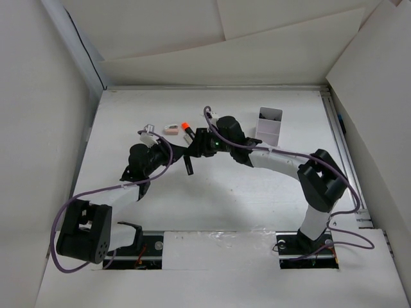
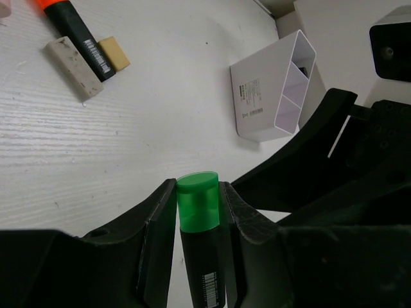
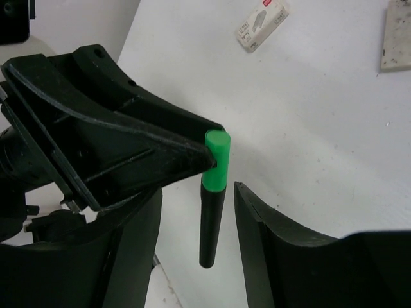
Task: Sort the stationery into containers
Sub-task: Pick up the pen from the center of the board.
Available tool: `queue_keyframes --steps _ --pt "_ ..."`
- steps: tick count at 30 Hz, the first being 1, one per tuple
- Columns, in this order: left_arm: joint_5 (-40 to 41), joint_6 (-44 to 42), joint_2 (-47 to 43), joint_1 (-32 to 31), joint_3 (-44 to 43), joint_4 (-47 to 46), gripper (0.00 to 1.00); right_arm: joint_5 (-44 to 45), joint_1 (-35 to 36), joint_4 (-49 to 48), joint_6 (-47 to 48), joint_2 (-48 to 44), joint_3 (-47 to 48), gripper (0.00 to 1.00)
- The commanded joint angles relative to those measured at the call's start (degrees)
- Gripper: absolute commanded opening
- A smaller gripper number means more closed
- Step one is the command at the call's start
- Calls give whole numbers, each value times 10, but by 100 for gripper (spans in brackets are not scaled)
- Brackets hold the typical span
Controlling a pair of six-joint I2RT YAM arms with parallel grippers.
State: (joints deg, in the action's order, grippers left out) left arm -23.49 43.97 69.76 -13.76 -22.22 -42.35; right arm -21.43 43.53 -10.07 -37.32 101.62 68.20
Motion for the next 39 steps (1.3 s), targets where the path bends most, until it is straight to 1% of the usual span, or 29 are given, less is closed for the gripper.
queue_keyframes --steps 1,2,4,5,9,12,14,18,19,20,23,26,33,34,36,38,39 --pt "-33 -1 7 1 6 -45 0 10 2 -26 2 13 31 54" --pt "-33 -1 7 1 6 -45 0 10 2 -26 2 13 31 50" --pt "-38 4 7 1 6 -51 0 10 2 -26 2 19 31 48" --pt "-38 4 13 1 6 -56 0 10 2 -26 2 19 36 48" --pt "-46 9 19 1 6 -64 0 10 2 -21 2 24 36 42" --pt "-51 9 26 1 6 -70 0 3 -4 -21 2 37 41 42" --pt "-56 9 31 1 6 -70 0 -4 -4 -21 2 44 41 40" --pt "-62 17 31 1 11 -85 0 -9 -4 -21 -3 54 47 40" --pt "-62 17 31 1 11 -85 0 -4 -4 -21 -3 54 47 41" --pt "-62 17 31 1 5 -77 0 -4 -4 -21 -3 54 47 45" --pt "-62 17 31 1 5 -84 0 2 -4 -21 -3 54 41 49" --pt "-62 17 31 1 5 -71 0 2 -9 -21 -3 49 41 49" --pt "-68 17 31 1 5 -71 0 -10 -9 -21 3 43 36 39" --pt "-74 17 31 1 5 -82 0 -10 -9 -21 3 49 36 35" --pt "-79 22 31 1 5 -87 0 -18 -9 -21 3 55 41 34" --pt "-79 16 31 1 5 -73 0 -24 -9 -21 3 62 55 33" --pt "-79 16 31 1 -2 -68 0 -24 -9 -21 3 67 55 29"
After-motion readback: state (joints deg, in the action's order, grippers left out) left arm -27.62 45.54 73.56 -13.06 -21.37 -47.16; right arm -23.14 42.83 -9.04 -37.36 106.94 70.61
